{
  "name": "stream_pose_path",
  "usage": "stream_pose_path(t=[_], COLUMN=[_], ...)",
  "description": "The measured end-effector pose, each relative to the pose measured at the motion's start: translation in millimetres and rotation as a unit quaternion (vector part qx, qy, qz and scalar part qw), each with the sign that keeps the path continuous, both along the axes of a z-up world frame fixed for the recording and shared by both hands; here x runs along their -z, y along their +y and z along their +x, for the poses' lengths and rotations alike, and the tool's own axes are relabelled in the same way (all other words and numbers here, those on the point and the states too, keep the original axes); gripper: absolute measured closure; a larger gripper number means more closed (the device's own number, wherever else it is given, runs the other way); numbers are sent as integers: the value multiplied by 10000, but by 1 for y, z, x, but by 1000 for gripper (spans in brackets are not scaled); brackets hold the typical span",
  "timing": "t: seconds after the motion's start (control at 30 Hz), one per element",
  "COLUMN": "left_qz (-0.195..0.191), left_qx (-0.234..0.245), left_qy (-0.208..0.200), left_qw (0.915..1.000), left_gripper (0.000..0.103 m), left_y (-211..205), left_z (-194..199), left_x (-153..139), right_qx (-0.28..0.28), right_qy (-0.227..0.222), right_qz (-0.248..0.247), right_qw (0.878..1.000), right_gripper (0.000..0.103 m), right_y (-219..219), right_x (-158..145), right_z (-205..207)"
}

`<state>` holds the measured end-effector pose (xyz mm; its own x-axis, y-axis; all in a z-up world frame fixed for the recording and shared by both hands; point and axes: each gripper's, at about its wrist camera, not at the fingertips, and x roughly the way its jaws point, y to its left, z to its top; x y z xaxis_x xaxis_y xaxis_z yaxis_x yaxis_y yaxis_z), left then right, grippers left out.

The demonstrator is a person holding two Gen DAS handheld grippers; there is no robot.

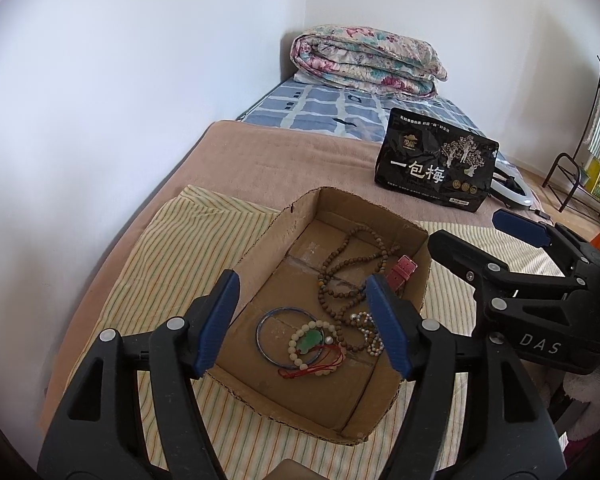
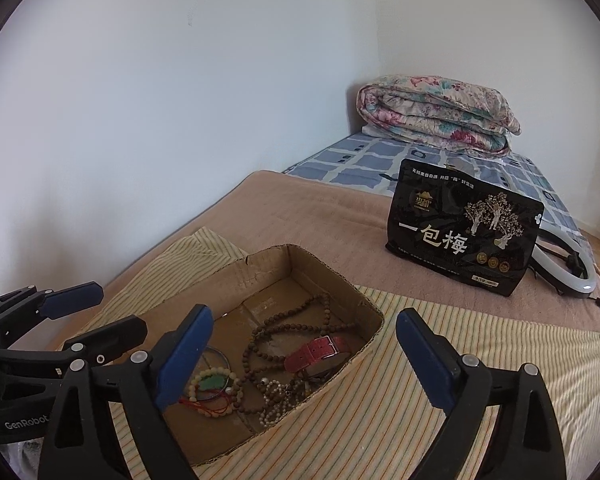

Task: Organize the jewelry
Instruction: 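Withdraw both open tools up and away from the box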

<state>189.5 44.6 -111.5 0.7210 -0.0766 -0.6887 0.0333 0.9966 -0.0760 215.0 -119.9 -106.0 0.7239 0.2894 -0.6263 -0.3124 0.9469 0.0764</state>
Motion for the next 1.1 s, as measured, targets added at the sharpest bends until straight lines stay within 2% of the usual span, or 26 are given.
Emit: stream_pose_path(t=[0.3, 0.47, 0.8, 0.83, 0.93, 1.1], left_qz=[12, 117, 72, 82, 90, 151], left_qx=[17, 89, 111, 115, 141, 142], left_qy=[-218, -372, -630, -653, -734, -884], left_qw=[9998, 9992, 9979, 9978, 9972, 9959], left_gripper=[35, 35, 34, 34, 23, 20], left_y=[-6, -14, -14, -16, -18, -22], left_z=[-14, -25, -49, -52, -60, -74], left_x=[-17, -27, -46, -47, -52, -59], right_qx=[162, 231, 377, 375, 369, 407], right_qy=[-243, -398, -603, -616, -618, -656], right_qz=[-9, -52, -88, -93, -100, -167], right_qw=[9996, 9989, 9974, 9973, 9974, 9969], right_gripper=[0, 0, 0, 0, 0, 0], right_y=[-14, -23, -44, -46, -50, -57], right_x=[-23, -34, -53, -54, -56, -58], right_z=[-19, -30, -56, -59, -69, -85])
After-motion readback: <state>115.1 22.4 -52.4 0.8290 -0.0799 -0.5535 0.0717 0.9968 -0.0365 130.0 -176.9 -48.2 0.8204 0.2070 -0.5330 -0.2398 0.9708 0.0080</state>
